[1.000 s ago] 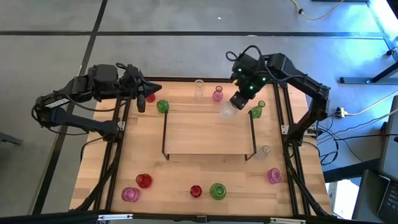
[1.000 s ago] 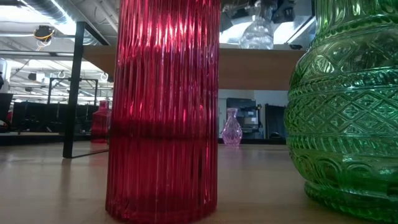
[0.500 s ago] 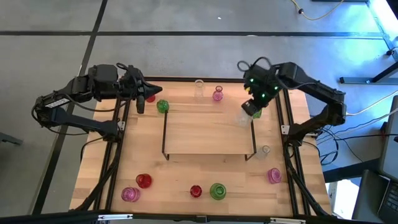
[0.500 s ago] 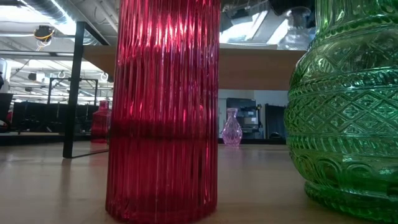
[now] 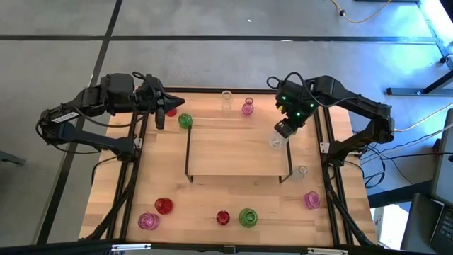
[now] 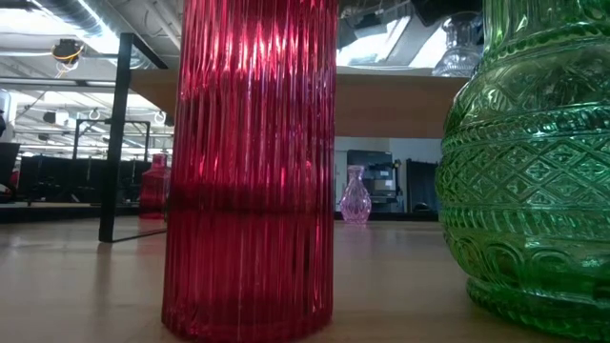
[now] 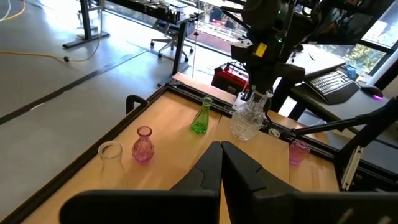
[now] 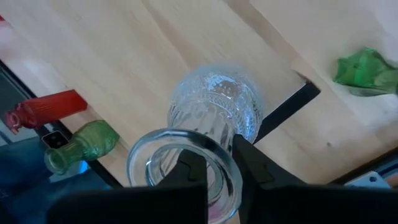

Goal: Sort vases onto shelf
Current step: Put the top right transparent vase on the shelf

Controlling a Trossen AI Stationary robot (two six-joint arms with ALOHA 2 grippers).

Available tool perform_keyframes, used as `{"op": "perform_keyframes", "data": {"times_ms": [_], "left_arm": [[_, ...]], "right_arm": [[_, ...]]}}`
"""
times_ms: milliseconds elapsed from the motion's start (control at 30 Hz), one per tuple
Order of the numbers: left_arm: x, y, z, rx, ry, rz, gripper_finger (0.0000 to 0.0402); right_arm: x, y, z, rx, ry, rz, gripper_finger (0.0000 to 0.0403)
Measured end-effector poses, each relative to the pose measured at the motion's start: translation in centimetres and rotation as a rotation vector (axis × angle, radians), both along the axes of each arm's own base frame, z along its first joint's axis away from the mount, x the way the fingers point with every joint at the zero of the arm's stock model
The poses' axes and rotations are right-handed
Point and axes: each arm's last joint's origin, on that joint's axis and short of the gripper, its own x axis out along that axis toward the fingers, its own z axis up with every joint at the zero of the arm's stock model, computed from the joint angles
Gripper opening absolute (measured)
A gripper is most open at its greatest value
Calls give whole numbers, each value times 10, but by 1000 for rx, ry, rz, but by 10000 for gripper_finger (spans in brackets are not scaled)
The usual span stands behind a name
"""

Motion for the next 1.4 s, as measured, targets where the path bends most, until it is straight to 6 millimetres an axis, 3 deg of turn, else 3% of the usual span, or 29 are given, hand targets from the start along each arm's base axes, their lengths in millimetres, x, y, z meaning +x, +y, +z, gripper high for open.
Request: {"op": "perform_keyframes", "data": {"times_ms": [700,1067,1233,1400], "left_arm": [[0,0,0,-1,0,0,0],[0,0,0,-2,0,0,0],[0,0,0,-2,1,0,0],[0,0,0,-1,1,0,0]], "right_arm": [[6,-3,0,-50,-35,20,22],[7,-3,-2,-49,-30,20,84],[6,-3,-2,-40,-30,20,93],[4,-3,13,-67,-70,15,94]]}}
